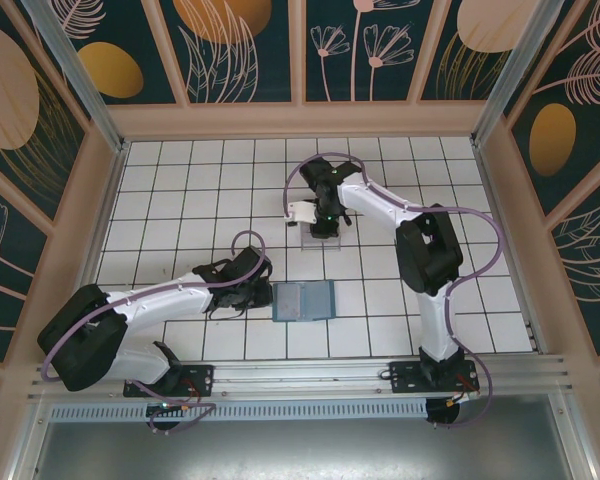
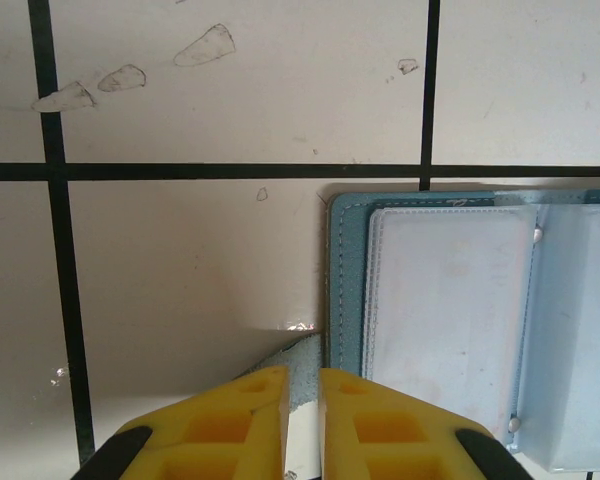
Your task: Take the credit cards out of the card holder
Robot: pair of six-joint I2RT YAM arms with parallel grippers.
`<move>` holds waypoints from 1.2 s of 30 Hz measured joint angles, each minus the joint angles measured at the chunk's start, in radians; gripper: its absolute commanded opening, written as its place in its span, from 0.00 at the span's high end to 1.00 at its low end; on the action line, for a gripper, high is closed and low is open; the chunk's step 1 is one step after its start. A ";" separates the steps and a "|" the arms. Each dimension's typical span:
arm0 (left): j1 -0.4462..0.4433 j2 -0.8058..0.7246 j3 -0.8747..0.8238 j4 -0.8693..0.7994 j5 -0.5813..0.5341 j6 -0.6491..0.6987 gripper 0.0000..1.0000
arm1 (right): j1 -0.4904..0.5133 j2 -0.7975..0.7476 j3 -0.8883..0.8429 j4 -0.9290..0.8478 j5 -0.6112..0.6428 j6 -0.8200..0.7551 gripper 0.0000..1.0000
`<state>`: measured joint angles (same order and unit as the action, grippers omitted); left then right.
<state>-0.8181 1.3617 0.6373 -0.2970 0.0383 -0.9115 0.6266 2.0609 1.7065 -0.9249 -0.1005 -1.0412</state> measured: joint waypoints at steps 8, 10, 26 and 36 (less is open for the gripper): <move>0.000 0.000 0.000 -0.007 -0.007 0.000 0.82 | 0.000 -0.039 -0.046 0.109 0.089 0.073 0.73; 0.004 0.000 0.000 -0.007 -0.012 0.001 0.82 | 0.000 -0.072 -0.069 0.141 0.112 0.116 0.73; 0.165 -0.001 0.000 0.006 0.014 0.070 0.81 | 0.131 -0.435 -0.392 0.352 0.116 1.056 0.83; 0.304 -0.039 -0.015 0.009 0.058 0.150 0.81 | 0.294 -0.434 -0.543 0.384 -0.046 1.559 0.76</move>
<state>-0.5140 1.3231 0.6224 -0.2882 0.0967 -0.7612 0.9203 1.6268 1.1637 -0.5411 -0.1463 0.5179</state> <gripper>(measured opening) 0.190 0.238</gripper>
